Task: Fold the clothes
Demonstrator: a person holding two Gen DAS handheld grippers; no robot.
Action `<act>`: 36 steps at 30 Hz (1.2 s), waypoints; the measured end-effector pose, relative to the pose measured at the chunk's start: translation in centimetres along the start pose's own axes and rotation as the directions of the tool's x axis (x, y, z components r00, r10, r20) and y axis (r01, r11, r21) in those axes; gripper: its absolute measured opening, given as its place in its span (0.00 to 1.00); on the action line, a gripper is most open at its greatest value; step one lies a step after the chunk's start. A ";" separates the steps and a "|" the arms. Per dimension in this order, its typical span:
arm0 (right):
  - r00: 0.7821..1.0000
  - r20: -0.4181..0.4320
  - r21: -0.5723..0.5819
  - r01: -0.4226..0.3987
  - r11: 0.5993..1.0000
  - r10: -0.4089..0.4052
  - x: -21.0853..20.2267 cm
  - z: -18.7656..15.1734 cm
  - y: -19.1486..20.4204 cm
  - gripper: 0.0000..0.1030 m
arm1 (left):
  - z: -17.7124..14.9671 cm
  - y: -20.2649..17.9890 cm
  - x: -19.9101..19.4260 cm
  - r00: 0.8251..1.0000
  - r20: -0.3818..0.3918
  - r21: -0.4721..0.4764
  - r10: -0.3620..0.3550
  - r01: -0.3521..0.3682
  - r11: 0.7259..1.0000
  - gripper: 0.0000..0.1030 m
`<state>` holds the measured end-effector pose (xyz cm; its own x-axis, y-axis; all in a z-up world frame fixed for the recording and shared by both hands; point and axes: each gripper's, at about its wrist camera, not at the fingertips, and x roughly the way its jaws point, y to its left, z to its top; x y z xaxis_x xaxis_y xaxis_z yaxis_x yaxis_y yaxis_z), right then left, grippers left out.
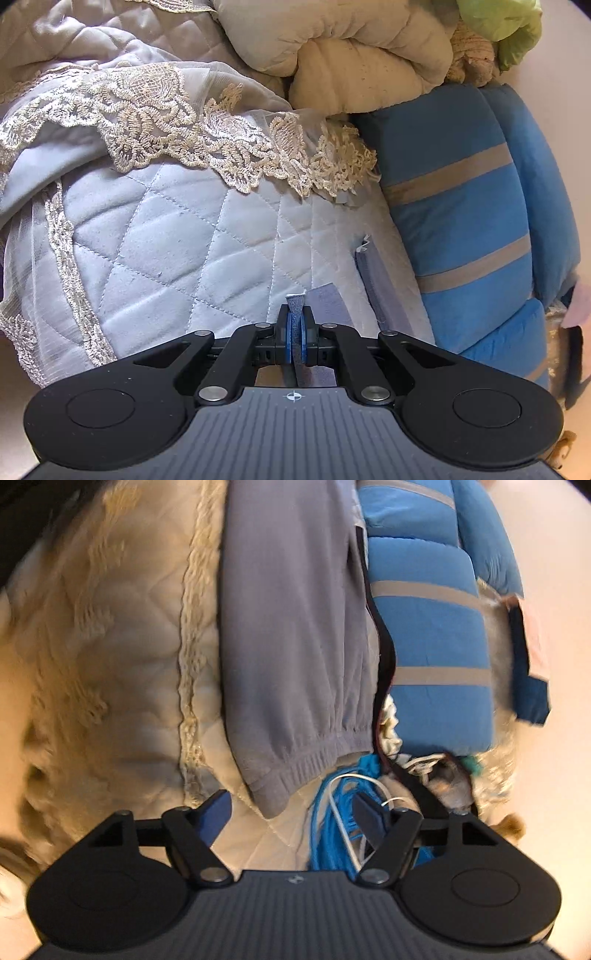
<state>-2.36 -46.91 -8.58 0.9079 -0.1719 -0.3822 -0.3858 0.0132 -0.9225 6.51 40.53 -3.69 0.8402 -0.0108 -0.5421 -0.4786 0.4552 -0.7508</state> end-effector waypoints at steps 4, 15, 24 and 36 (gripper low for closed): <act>0.995 -0.002 -0.164 0.093 0.982 -0.095 1.5 0.4 2.6 0.70 | 0.0 0.0 0.2 1.000 -0.001 0.002 0.000 0.000 1.000 0.04; 0.999 -0.037 -0.147 0.018 0.989 -0.023 0.6 -0.1 2.5 0.07 | 0.6 -0.4 -0.5 1.000 0.014 0.057 0.007 -0.008 0.998 0.04; 0.996 -0.074 -0.123 -0.062 0.990 0.053 -0.6 -1.3 2.3 0.00 | 1.5 -0.7 -1.8 1.000 0.008 0.108 0.020 -0.020 0.994 0.03; 0.997 -0.069 0.105 -0.036 0.994 0.043 -1.9 -2.2 -0.2 0.92 | 2.2 -0.3 -1.1 0.998 -0.019 0.082 0.064 -0.062 0.995 0.25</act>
<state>-4.40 -48.75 -7.53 0.8769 -0.2391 -0.4169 -0.3988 0.1223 -0.9089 6.31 42.36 -2.00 0.8030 0.0018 -0.5960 -0.5073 0.5269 -0.6819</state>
